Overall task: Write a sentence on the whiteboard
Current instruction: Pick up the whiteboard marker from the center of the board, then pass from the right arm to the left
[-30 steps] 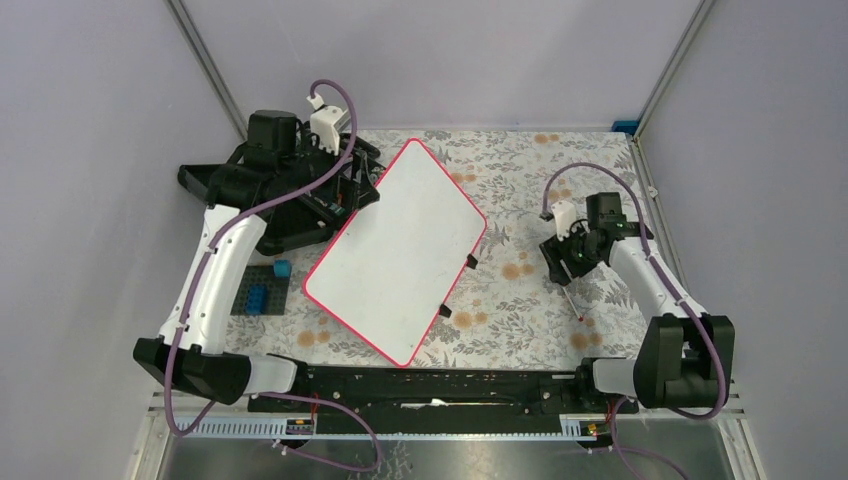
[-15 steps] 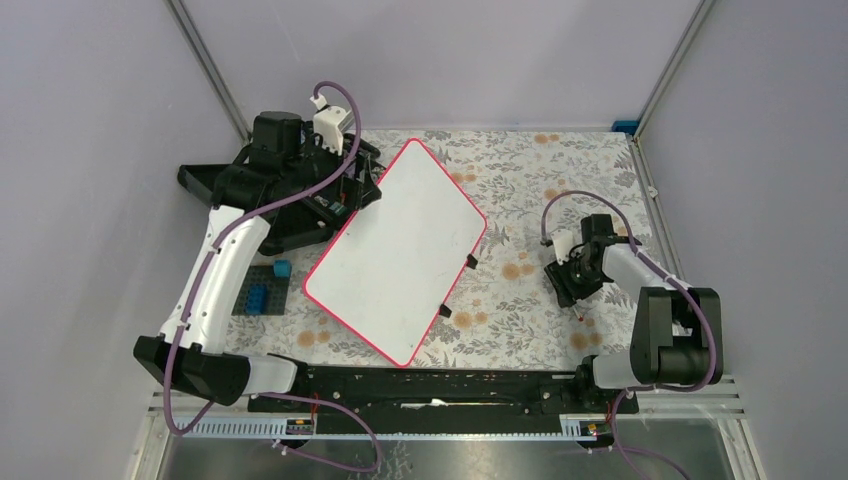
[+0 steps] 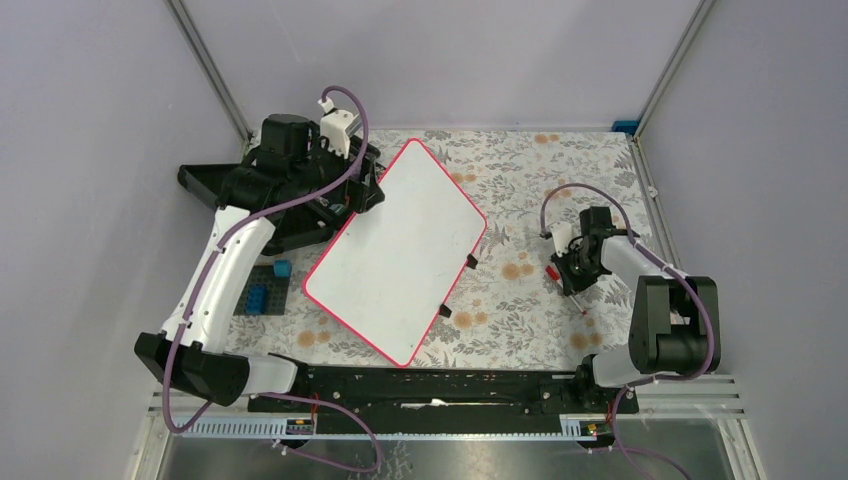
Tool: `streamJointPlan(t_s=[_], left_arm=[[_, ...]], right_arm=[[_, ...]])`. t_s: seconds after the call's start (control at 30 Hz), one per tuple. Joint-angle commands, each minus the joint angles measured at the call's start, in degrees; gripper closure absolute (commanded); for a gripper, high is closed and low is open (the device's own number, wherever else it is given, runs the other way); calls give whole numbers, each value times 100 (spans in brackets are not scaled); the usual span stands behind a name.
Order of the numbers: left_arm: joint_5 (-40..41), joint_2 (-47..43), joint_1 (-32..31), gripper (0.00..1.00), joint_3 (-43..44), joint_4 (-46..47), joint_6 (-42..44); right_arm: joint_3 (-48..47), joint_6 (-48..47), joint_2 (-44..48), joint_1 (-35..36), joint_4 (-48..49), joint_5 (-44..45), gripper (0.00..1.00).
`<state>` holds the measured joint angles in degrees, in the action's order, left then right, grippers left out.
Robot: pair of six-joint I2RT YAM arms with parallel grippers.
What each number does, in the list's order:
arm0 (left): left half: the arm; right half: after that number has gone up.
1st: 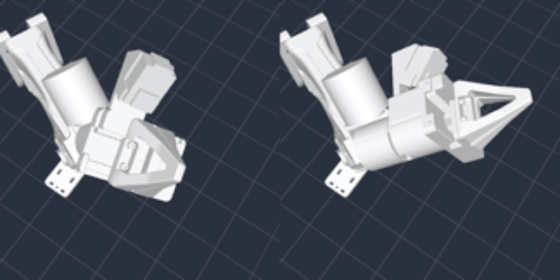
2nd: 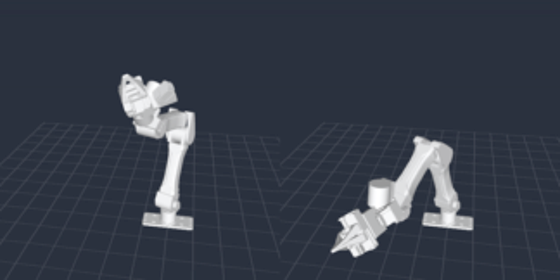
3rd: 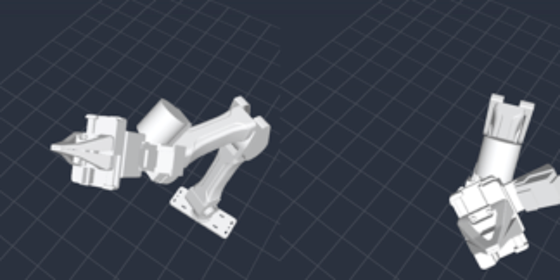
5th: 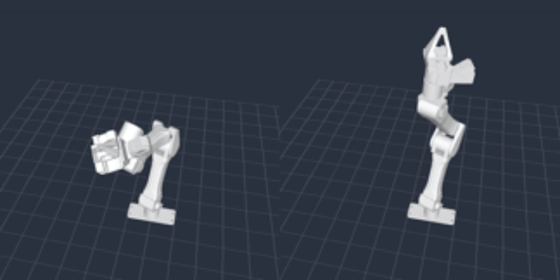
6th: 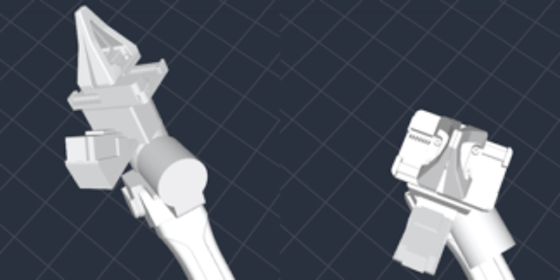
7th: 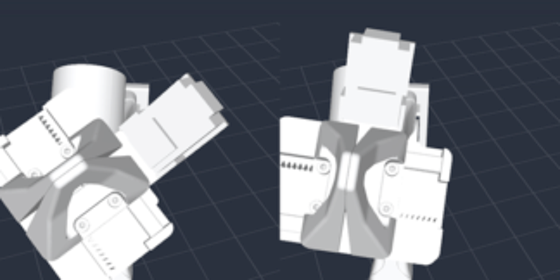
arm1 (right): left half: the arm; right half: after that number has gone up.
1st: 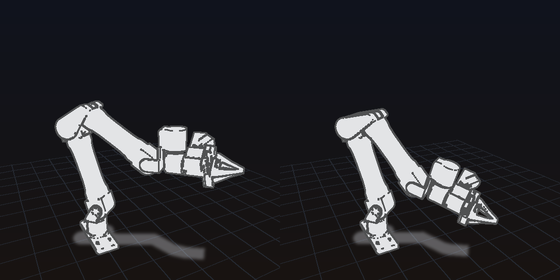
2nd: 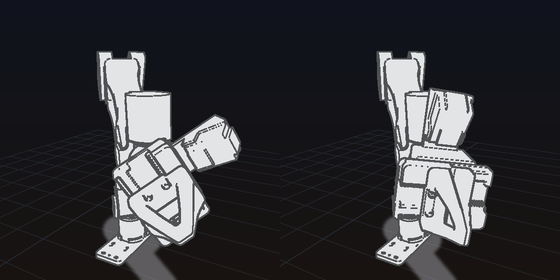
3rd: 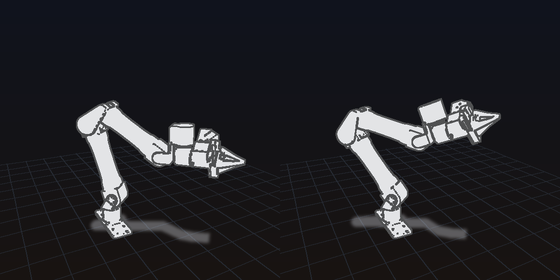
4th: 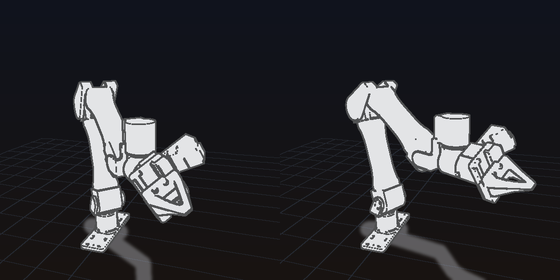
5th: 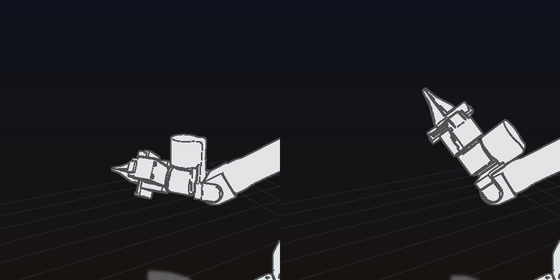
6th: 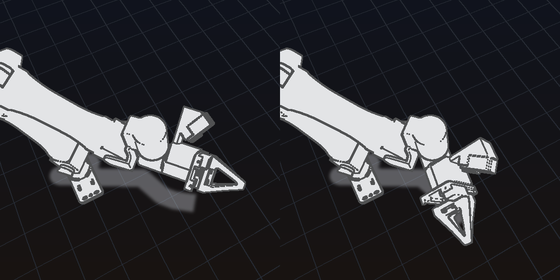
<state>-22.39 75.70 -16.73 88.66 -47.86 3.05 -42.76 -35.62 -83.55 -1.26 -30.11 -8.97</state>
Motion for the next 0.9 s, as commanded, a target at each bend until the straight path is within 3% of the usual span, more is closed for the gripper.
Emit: streamJointPlan(t_s=[0.0,0.17,0.27,0.47,0.63,0.87], left_arm=[[-259,-58,-48,1,221,232,396],[-1221,113,-242,1,693,-439,1279],[-1194,401,-841,1,1118,-1074,1892],[-515,585,-2392,6,1033,-1599,3037],[183,511,-3241,14,462,-1117,3407],[1727,-215,-4680,14,-867,-310,4921]], right_arm=[[-733,46,71,87,-703,-910,100],[-1569,180,622,702,-1613,-2057,100],[-1924,397,880,1175,-1956,-2576,100],[-2286,652,1182,1952,-2313,-3617,100],[-2291,1069,1127,2358,-2311,-4295,100],[-2186,1518,926,2810,-2166,-4988,100]])
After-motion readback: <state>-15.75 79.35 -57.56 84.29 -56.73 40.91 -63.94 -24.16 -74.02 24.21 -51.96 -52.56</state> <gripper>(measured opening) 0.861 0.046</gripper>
